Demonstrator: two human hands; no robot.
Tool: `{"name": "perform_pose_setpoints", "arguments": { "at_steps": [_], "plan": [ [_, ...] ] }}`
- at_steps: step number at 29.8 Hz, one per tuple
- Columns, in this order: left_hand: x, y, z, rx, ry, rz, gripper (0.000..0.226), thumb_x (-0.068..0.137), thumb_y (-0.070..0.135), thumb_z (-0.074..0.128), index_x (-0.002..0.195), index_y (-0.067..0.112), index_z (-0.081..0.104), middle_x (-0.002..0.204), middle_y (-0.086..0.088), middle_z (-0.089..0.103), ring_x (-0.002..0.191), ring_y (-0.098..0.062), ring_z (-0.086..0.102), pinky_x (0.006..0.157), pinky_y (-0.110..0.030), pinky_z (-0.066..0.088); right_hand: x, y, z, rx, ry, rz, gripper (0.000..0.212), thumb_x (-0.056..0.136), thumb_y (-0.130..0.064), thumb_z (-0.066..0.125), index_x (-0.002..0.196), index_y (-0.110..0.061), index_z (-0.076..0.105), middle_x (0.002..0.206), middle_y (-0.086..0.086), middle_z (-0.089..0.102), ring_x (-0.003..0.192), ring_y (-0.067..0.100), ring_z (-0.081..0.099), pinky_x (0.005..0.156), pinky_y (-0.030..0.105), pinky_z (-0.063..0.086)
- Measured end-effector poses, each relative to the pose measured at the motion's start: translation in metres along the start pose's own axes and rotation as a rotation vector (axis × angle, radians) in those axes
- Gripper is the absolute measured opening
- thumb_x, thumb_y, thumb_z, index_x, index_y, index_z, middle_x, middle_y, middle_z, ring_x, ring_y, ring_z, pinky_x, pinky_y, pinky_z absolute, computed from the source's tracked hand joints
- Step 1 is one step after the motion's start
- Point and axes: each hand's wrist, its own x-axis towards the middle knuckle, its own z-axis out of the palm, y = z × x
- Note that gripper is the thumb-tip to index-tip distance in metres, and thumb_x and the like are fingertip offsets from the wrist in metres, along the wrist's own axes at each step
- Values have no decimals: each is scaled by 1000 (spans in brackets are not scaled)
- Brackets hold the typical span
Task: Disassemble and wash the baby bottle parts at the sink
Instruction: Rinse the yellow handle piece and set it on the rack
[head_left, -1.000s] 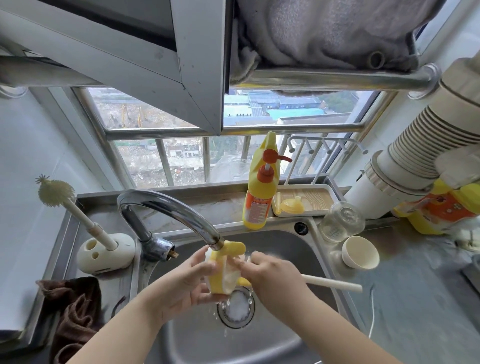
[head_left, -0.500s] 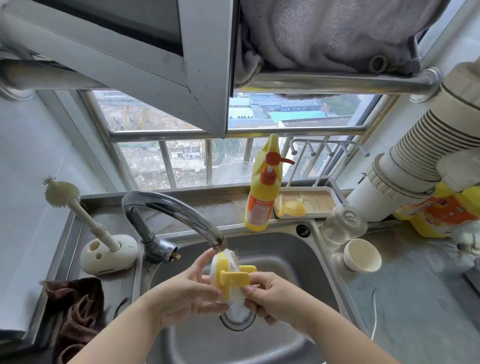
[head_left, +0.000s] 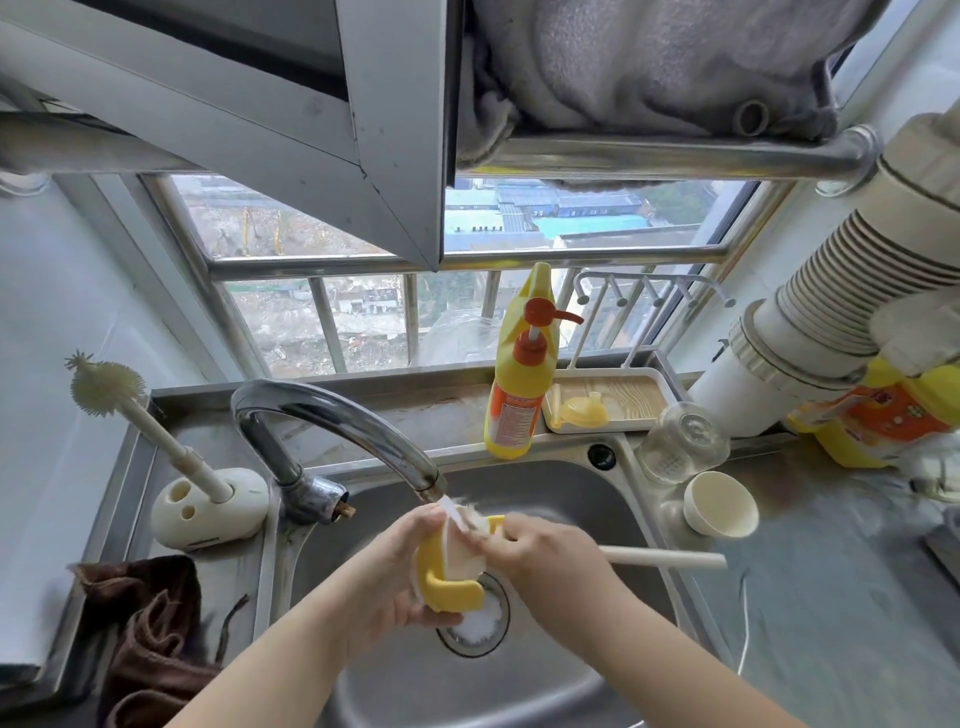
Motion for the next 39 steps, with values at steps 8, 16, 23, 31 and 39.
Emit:
{"name": "perform_pose_setpoints", "arguments": {
  "at_steps": [8,16,23,31,39],
  "plan": [
    [6,-3,-15,-25,-10,154,46,64,42,75,102,20,62,83,-7,68,70,-24,65,55,-43,55,11,-16,-7,815,-349,238,32,96,-25,45,124,-33,58,91,-9,62,79,7,57,72,18,43],
    [6,-5,-7,8,-32,71,50,68,39,67,113,19,59,71,-5,65,55,-19,63,46,-32,51,10,-3,2,-48,-17,-16,66,53,-17,79,114,-37,64,60,-8,50,47,11,50,41,21,26],
    [5,-4,-18,36,-16,219,75,56,47,80,116,13,53,110,-19,65,88,-31,67,58,-42,55,10,-15,-8,767,-361,273,29,95,-28,46,122,-32,57,98,4,65,82,14,56,78,32,46],
    [2,-8,-24,73,-197,147,98,53,38,90,133,28,34,110,-17,67,101,-28,64,83,-38,52,7,-11,-25,1356,-438,493,25,99,-26,44,107,-20,67,57,-6,46,45,5,34,39,16,26],
    [-1,4,-19,-12,-169,87,58,68,32,72,122,20,54,104,-18,64,84,-28,64,71,-43,57,4,-19,-23,1048,-430,398,25,95,-27,52,116,-30,65,61,-22,60,59,-2,49,61,12,40]
  ]
}}
